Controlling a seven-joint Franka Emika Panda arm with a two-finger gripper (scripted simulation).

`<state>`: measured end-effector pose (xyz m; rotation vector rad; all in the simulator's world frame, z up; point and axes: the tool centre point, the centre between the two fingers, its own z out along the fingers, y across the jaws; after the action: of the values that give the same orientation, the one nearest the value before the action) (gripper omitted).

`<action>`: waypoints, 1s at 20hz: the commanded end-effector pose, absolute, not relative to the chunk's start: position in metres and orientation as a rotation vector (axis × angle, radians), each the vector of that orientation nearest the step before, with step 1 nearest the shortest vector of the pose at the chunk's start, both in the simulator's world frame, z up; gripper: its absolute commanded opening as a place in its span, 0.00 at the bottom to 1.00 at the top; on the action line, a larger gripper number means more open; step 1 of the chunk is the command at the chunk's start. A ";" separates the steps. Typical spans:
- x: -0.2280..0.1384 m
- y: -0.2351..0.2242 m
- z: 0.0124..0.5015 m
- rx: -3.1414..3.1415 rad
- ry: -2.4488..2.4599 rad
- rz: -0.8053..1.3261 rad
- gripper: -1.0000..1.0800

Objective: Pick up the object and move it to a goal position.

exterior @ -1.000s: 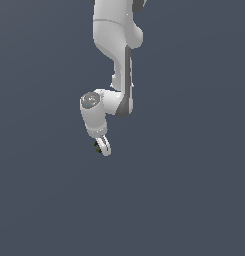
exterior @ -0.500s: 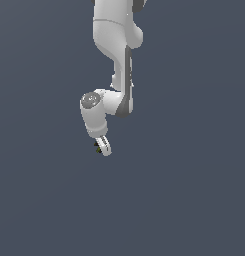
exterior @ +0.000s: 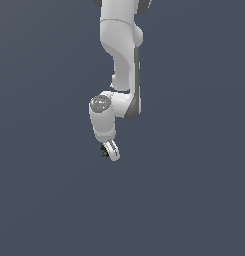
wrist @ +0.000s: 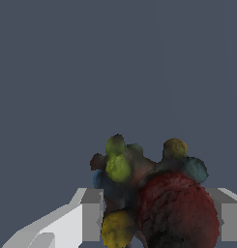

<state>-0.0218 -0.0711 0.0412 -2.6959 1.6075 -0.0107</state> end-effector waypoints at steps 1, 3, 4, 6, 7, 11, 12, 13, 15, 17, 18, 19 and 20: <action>-0.010 -0.054 0.045 -2.696 1.606 -0.012 0.00; 0.001 -0.040 0.048 -2.697 1.606 -0.011 0.00; 0.006 -0.032 0.049 -2.697 1.607 -0.011 0.00; 0.017 -0.016 0.052 -2.697 1.607 -0.010 0.00; 0.023 -0.008 0.054 -2.697 1.607 -0.010 0.00; 0.046 0.023 0.060 -2.698 1.607 -0.008 0.00; 0.051 0.030 0.061 -2.698 1.607 -0.008 0.00; 0.057 0.037 0.062 -2.698 1.607 -0.007 0.00; 0.066 0.050 0.064 -2.699 1.607 -0.006 0.00; 0.076 0.062 0.067 -2.699 1.607 -0.006 0.00; 0.080 0.068 0.068 -2.699 1.607 -0.005 0.00; 0.084 0.073 0.069 -2.699 1.607 -0.005 0.00; 0.088 0.079 0.070 -2.699 1.607 -0.004 0.00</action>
<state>0.0814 0.0702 0.0676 -2.7001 1.6059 -0.0032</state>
